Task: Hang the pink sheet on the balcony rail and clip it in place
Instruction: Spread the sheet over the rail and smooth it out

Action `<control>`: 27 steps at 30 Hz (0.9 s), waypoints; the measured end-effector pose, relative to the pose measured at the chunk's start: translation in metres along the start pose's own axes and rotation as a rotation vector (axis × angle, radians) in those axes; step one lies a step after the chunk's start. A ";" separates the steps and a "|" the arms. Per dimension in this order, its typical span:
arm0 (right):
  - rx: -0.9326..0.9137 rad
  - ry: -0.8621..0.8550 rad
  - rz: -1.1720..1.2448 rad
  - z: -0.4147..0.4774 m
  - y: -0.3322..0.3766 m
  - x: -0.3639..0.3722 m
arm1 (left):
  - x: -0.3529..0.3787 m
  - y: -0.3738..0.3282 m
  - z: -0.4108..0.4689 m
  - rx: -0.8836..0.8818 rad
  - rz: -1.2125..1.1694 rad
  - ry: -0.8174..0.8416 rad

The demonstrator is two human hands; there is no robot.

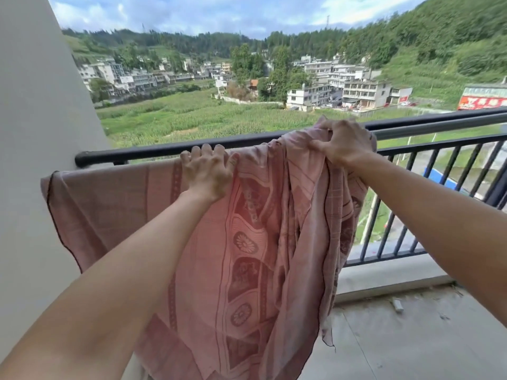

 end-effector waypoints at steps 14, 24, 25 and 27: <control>0.395 -0.286 0.079 0.087 -0.175 -0.073 | 0.008 0.042 -0.002 -0.098 0.102 -0.062; -0.408 0.123 0.030 0.012 0.007 0.032 | 0.011 0.064 -0.015 -0.180 0.193 -0.022; -0.493 0.176 0.063 -0.003 0.027 0.045 | 0.011 0.064 -0.016 -0.185 0.194 -0.005; -0.558 0.094 0.145 -0.017 0.045 0.057 | 0.016 0.070 -0.018 -0.188 0.195 0.025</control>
Point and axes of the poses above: each hand's wrist, its own z-axis towards the middle knuckle, its own x-axis out of the palm, y = z × x, the point moved 9 cm from there along z, towards the middle knuckle, and after that the axes turned 4 degrees about -y, right-handed, at the moved point
